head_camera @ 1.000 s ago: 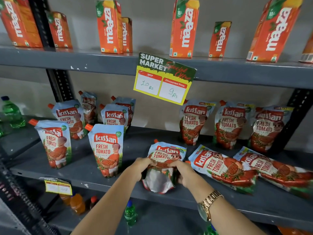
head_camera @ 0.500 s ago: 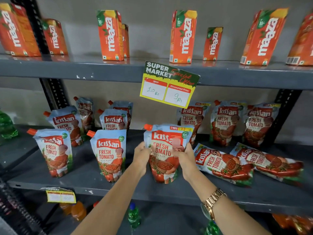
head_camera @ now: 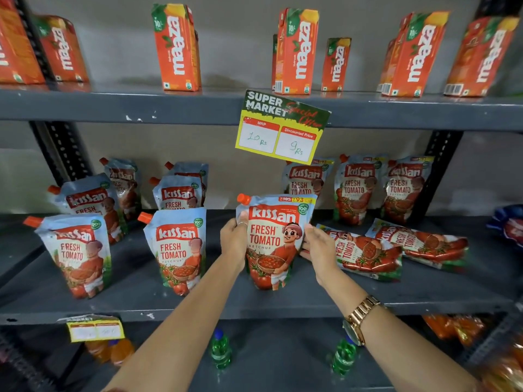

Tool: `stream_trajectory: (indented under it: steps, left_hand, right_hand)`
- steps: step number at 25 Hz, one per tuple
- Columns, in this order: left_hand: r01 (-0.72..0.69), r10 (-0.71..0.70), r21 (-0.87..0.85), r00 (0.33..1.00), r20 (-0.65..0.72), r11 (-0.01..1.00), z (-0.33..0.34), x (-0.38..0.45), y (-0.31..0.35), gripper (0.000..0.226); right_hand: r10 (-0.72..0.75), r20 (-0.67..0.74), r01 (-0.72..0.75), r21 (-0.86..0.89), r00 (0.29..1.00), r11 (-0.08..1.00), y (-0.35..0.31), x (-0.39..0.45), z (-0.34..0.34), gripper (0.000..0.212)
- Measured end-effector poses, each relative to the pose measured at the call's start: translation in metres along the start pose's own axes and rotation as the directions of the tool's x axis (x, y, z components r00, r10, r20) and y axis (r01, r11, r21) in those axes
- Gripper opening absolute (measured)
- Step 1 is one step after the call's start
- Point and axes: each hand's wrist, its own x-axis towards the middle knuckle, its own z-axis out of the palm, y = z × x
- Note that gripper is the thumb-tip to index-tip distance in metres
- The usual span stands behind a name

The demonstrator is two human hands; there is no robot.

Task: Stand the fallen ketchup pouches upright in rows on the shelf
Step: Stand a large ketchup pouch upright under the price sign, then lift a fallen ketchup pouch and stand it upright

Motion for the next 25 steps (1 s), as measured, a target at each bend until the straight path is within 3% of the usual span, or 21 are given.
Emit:
stream_trajectory:
  steps: [2, 5, 7, 11, 13, 15, 18, 20, 23, 25]
  left_hand:
    - [-0.134, 0.150, 0.107, 0.977, -0.155, 0.985, 0.002, -0.003, -0.010, 0.026]
    - [-0.321, 0.441, 0.371, 0.845, -0.303, 0.871, 0.007, -0.018, -0.021, 0.031]
    - [-0.411, 0.559, 0.449, 0.784, -0.271, 0.793, 0.015, -0.026, -0.020, 0.026]
    - [-0.513, 0.613, 0.415, 0.776, -0.151, 0.752, 0.044, -0.037, -0.025, 0.010]
    - [-0.521, 0.608, 0.404, 0.785, -0.118, 0.752, 0.063, -0.045, -0.033, 0.007]
    - [-0.524, 0.602, 0.409, 0.794, -0.083, 0.747, 0.081, -0.047, -0.045, 0.009]
    - [-0.511, 0.605, 0.444, 0.791, -0.092, 0.736, 0.115, -0.051, -0.061, 0.008]
    - [-0.456, 0.562, 0.473, 0.820, -0.105, 0.754, 0.137, -0.053, -0.070, 0.010]
    - [-0.171, 0.282, 0.578, 0.953, -0.108, 0.798, 0.167, -0.045, -0.091, 0.020]
    - [0.057, 0.021, 0.592, 0.992, -0.124, 0.804, 0.178, -0.040, -0.106, 0.032]
  right_hand:
    - [-0.001, -0.083, -0.001, -0.025, 0.997, 1.000, 0.005, 0.004, -0.013, 0.026]
    - [0.008, -0.201, -0.016, -0.039, 0.980, 0.999, 0.009, 0.014, -0.037, 0.032]
    - [-0.003, -0.257, -0.007, -0.040, 0.966, 0.999, 0.009, 0.021, -0.053, 0.033]
    - [-0.046, -0.351, 0.018, -0.083, 0.935, 0.996, 0.002, 0.040, -0.089, 0.032]
    - [-0.045, -0.338, 0.005, -0.119, 0.940, 0.993, -0.003, 0.050, -0.108, 0.029]
    - [-0.131, -0.308, 0.041, -0.283, 0.942, 0.958, -0.006, 0.061, -0.124, 0.027]
    - [-0.250, -0.180, 0.094, -0.603, 0.951, 0.792, -0.017, 0.074, -0.153, 0.022]
    - [-0.248, -0.092, 0.108, -0.719, 0.964, 0.686, -0.023, 0.085, -0.172, 0.021]
    - [-0.087, 0.029, 0.071, -0.841, 0.996, 0.536, -0.020, 0.103, -0.193, 0.019]
    - [0.020, 0.076, 0.059, -0.896, 0.997, 0.439, -0.014, 0.108, -0.195, 0.025]
